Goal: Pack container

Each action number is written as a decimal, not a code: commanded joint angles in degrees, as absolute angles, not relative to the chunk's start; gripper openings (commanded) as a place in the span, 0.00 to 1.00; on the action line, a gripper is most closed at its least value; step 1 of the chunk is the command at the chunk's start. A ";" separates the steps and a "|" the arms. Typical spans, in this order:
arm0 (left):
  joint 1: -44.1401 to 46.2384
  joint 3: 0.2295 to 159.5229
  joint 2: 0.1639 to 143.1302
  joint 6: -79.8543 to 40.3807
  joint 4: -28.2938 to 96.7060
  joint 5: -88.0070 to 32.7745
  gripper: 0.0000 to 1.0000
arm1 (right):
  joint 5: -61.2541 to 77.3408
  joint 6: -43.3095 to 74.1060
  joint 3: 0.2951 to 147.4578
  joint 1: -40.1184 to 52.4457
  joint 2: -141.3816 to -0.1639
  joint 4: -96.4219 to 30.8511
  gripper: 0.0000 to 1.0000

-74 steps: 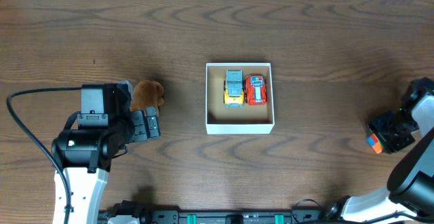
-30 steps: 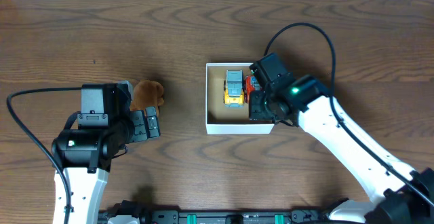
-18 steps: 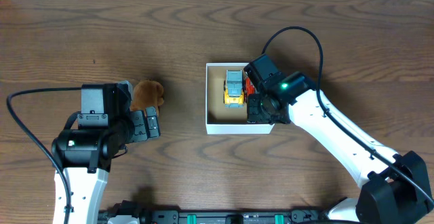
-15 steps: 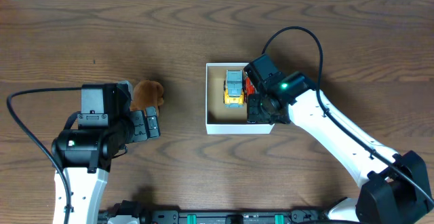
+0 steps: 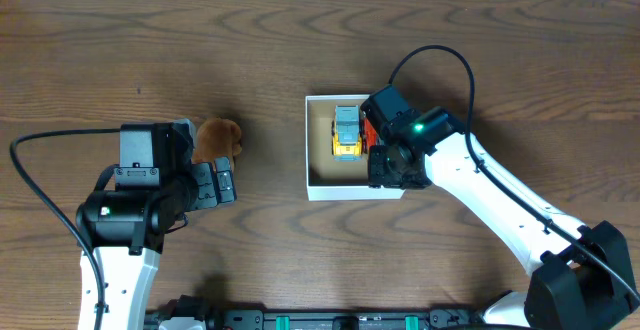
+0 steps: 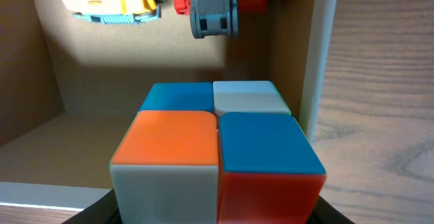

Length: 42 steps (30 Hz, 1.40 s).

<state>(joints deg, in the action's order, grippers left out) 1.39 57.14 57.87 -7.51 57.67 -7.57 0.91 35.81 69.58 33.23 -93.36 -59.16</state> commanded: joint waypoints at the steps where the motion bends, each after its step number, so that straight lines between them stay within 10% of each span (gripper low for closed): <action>1: 1.43 57.23 57.98 -7.64 57.82 -8.16 0.98 | 0.67 36.80 69.17 33.82 -93.89 -59.81 0.37; 13: 1.43 57.23 57.98 -7.62 57.80 -8.16 0.98 | 0.67 36.77 69.17 33.82 -93.89 -60.03 0.62; 32: 1.43 57.23 57.98 -7.62 57.82 -8.16 0.98 | -5.85 30.46 75.02 33.26 -93.08 -56.71 0.60; 35: 1.43 57.23 57.98 -7.64 57.80 -8.16 0.98 | -8.64 26.48 83.83 31.97 -91.94 -59.20 0.66; 39: 1.43 57.23 57.98 -7.57 58.94 -8.16 0.98 | -8.80 26.06 95.70 26.28 -89.91 -64.36 0.99; 42: 1.41 57.25 57.98 -7.60 59.53 -8.12 0.98 | -8.75 26.20 99.26 20.16 -88.27 -67.40 0.99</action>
